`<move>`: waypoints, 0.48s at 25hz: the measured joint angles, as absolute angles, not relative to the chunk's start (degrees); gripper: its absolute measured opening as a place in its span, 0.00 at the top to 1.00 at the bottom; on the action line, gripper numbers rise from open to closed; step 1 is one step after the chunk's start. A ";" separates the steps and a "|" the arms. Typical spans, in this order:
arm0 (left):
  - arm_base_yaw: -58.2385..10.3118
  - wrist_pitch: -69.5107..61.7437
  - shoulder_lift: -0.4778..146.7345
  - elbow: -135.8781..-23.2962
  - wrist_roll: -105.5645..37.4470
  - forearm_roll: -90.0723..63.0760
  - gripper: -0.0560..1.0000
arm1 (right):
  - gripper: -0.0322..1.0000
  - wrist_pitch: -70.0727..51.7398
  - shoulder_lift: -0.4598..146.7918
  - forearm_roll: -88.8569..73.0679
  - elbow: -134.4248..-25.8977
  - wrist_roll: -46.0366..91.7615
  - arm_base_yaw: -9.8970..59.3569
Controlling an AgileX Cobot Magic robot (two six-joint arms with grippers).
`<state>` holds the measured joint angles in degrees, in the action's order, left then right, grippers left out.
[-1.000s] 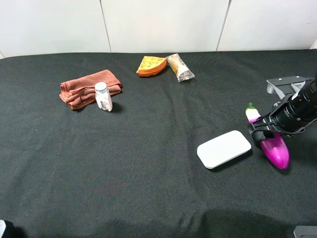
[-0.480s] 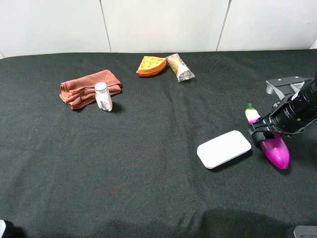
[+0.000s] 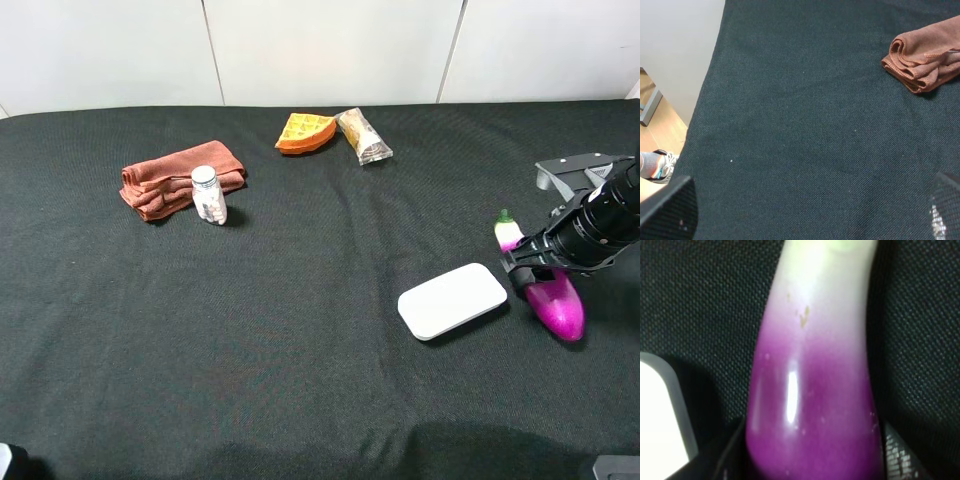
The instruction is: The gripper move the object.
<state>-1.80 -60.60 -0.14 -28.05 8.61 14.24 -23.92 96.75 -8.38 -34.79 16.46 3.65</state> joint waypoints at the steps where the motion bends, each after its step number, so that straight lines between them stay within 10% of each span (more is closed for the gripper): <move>1: -1.80 -60.60 -0.14 -28.05 8.61 14.24 0.04 | 0.57 -23.92 96.75 -8.38 -34.79 16.46 3.65; 12: -1.80 -60.60 -0.14 -28.05 8.61 14.24 0.04 | 0.45 -23.75 96.75 -8.38 -34.79 16.64 3.65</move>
